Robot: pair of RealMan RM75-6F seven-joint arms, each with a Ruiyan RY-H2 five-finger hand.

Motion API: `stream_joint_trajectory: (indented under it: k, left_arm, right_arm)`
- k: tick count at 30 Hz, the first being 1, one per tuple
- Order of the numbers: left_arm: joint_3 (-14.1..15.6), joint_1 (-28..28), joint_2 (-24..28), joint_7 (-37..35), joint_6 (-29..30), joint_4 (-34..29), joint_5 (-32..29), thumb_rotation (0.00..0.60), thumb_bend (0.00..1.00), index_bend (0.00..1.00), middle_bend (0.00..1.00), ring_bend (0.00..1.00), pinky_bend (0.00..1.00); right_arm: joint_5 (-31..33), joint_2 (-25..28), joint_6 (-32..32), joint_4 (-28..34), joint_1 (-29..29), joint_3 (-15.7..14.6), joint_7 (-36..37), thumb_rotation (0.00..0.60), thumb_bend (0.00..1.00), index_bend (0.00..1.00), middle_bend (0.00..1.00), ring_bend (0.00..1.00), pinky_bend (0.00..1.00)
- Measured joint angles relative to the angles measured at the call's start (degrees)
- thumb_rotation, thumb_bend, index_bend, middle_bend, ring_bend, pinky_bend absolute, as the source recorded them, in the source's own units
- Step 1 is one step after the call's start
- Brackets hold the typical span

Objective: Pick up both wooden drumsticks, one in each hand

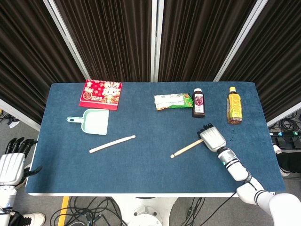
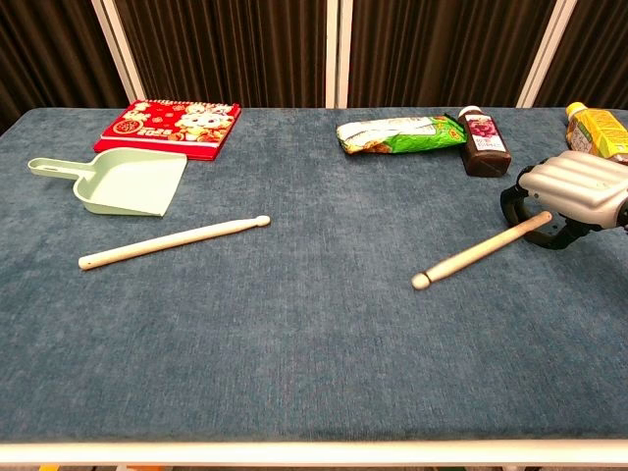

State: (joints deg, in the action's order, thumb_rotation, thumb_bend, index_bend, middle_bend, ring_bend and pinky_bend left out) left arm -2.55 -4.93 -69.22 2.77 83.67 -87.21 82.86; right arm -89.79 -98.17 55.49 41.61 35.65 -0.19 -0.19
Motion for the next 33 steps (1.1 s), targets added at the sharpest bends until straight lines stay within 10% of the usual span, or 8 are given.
stream_joint_trajectory:
  k: [9, 19, 33]
  left_arm:
    - [-0.65, -3.32, -0.08, -2.91, -3.14, 0.66, 2.03, 0.600, 0.05, 0.24, 0.20, 0.11, 0.16]
    - [-4.48, -13.63, -3.81, -3.49, -14.36, 1.69, 1.56, 0.600, 0.10, 0.44, 0.44, 0.58, 0.81]
    - [-7.27, -24.02, -17.76, 16.84, -26.96, 2.64, -15.89, 0.600, 0.19, 0.46, 0.50, 0.74, 0.88]
  right_arm:
    - [0.31, 3.50, 2.88, 4.68, -0.48, 0.82, 3.65, 0.600, 0.66, 0.68, 0.60, 0.35, 0.34]
    - [3.54, 19.34, 10.12, 24.61, -2.73, 6.01, 8.16, 0.600, 0.70, 0.68, 0.59, 0.35, 0.35]
    - [11.45, 31.84, 12.04, 38.64, -6.51, 10.57, 2.07, 0.600, 0.70, 0.66, 0.58, 0.34, 0.35]
